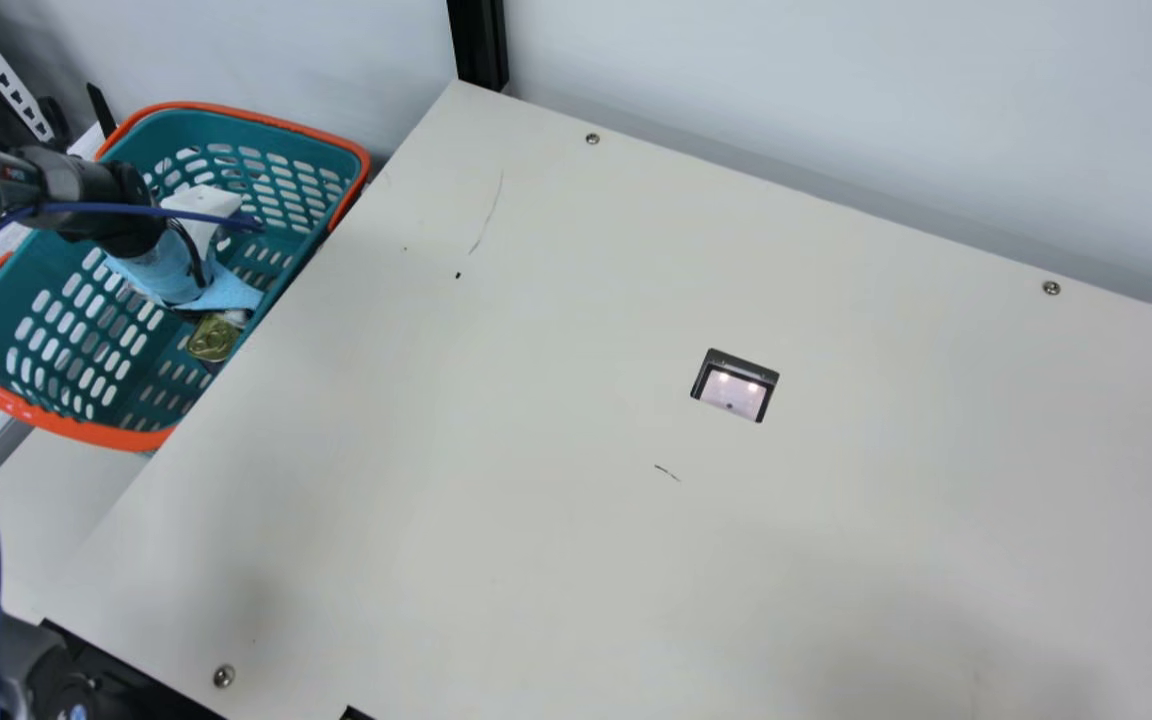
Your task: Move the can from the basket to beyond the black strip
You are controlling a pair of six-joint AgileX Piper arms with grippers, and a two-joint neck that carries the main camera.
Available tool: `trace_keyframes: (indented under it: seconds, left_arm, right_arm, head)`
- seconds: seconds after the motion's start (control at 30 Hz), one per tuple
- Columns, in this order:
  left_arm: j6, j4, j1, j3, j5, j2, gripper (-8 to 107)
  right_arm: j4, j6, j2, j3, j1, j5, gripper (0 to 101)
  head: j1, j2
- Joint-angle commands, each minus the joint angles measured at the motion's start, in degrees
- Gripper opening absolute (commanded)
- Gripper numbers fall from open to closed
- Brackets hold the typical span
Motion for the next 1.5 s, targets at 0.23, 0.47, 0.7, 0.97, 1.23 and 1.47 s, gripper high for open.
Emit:
trace_keyframes:
  seconds: [0.23, 0.47, 0.7, 0.97, 1.23, 1.47]
  left_arm:
    - [3.8, -3.0, 0.2, 3.5, -2.1, -4.2, 10]
    - [7.8, -6.6, 0.3, 10.8, -5.9, -14.2, 10]
    - [12.4, -10.7, 0.0, 18.3, -9.2, -26.8, 10]
    - [15.7, -15.0, -0.4, 23.6, -9.9, -41.3, 10]
    - [14.5, -16.8, -0.7, 24.9, -8.1, -52.8, 10]
    - [9.5, -19.6, -0.5, 23.3, 1.6, -59.2, 10]
  right_arm:
    - [0.0, 0.0, 0.0, 0.0, 0.0, 0.0, 101]
    - [0.0, 0.0, 0.0, 0.0, 0.0, 0.0, 101]
    - [0.0, 0.0, 0.0, 0.0, 0.0, 0.0, 101]
    - [0.0, 0.0, 0.0, 0.0, 0.0, 0.0, 101]
    - [0.0, 0.0, 0.0, 0.0, 0.0, 0.0, 101]
    - [0.0, 0.0, 0.0, 0.0, 0.0, 0.0, 101]
  head:
    - [-1.7, 0.5]
    - [-1.7, 0.5]
    - [-1.7, 0.5]
    - [-1.7, 0.5]
    - [-1.7, 0.5]
    - [-1.7, 0.5]
